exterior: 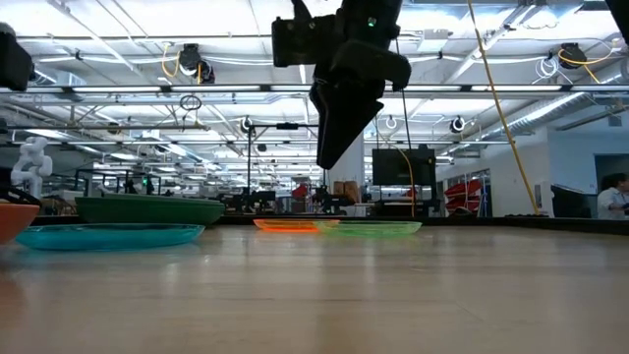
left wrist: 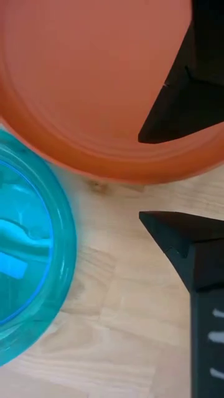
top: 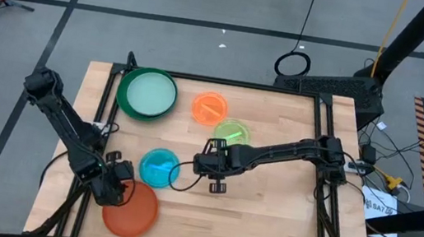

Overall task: Stack plastic plates
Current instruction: Stack the dark orange plate on top of the light blue plate

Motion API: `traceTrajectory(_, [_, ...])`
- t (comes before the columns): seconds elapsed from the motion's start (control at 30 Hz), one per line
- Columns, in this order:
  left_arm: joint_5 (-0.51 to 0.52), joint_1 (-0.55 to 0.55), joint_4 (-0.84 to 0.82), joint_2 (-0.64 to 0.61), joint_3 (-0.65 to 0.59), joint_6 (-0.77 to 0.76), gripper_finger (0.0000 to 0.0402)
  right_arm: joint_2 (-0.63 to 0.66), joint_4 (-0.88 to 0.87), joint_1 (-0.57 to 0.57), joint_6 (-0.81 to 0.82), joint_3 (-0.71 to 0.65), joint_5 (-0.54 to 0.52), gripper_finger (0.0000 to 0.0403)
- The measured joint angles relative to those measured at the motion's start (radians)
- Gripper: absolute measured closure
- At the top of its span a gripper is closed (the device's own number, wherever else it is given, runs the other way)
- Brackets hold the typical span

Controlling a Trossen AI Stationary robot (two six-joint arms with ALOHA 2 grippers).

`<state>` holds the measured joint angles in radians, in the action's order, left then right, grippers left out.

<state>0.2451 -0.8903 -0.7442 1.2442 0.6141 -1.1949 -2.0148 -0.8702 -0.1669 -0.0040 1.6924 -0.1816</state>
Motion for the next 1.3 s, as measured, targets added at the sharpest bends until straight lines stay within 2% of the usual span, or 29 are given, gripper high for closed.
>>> traceTrajectory(0.37, [0.016,-0.009,0.067,0.000,-0.048,-0.040,0.0219,0.000,0.001,-0.012,0.026,0.000,-0.003,0.0303])
traceTrajectory(0.9, [-0.005,-0.009,0.072,-0.002,-0.048,-0.054,0.0390,0.000,0.001,-0.012,0.027,0.000,-0.004,0.0303])
traceTrajectory(1.1, [-0.009,-0.009,0.057,-0.002,-0.030,-0.058,0.0394,0.000,-0.002,-0.012,0.027,0.000,-0.004,0.0303])
traceTrajectory(1.3, [0.028,-0.009,0.014,-0.047,0.075,0.031,0.0394,0.000,-0.065,-0.012,0.044,0.000,-0.002,0.0303])
